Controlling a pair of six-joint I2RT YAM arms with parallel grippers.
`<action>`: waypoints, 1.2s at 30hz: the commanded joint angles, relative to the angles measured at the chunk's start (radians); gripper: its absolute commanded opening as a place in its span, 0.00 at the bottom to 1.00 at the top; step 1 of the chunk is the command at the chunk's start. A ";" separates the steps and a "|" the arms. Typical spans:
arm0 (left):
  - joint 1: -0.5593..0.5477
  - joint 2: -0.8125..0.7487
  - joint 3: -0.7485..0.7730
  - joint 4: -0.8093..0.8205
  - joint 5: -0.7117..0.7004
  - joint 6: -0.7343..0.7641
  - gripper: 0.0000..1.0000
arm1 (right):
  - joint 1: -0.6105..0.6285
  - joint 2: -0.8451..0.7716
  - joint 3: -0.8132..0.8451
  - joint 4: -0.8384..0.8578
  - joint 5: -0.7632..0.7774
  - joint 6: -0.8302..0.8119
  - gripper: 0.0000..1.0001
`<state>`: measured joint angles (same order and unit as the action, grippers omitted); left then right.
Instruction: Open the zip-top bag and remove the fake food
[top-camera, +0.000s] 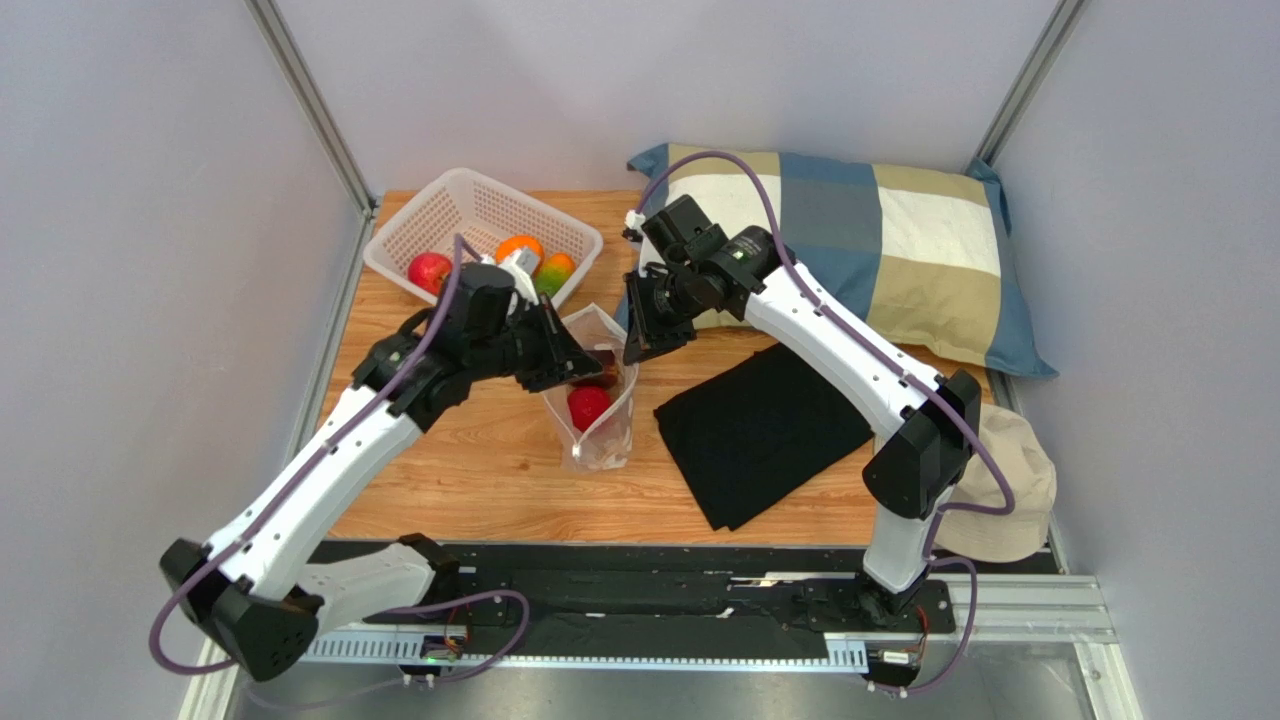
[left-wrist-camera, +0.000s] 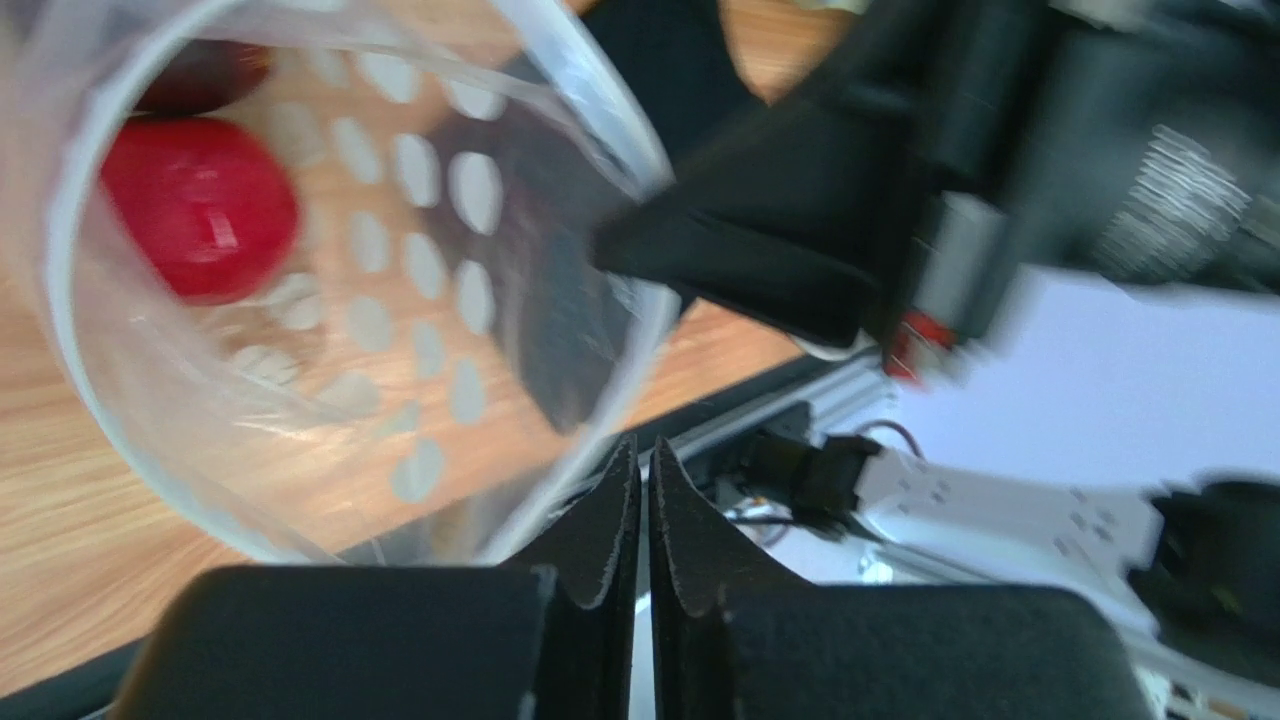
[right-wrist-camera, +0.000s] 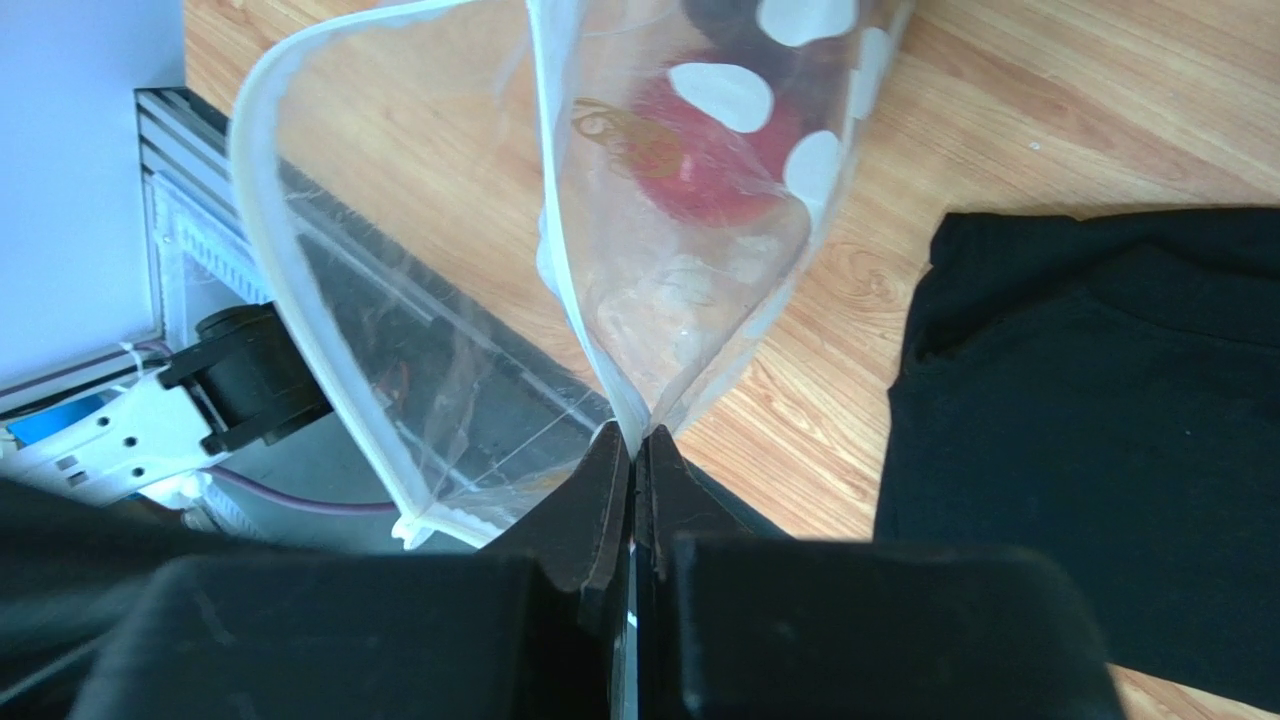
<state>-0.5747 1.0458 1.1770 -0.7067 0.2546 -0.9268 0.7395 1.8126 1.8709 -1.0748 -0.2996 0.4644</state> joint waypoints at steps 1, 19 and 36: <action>-0.005 0.112 0.070 -0.011 -0.110 0.032 0.03 | 0.023 -0.009 0.068 0.006 -0.026 0.051 0.00; 0.016 0.249 -0.108 0.115 -0.209 0.233 0.00 | 0.024 0.054 0.091 0.176 -0.314 0.266 0.00; 0.085 0.132 -0.408 0.269 -0.084 0.214 0.00 | 0.021 0.142 0.162 0.237 -0.339 0.341 0.00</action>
<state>-0.4969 1.2282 0.8104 -0.5251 0.1204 -0.7017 0.7609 1.9568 1.9877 -0.8906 -0.6113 0.7635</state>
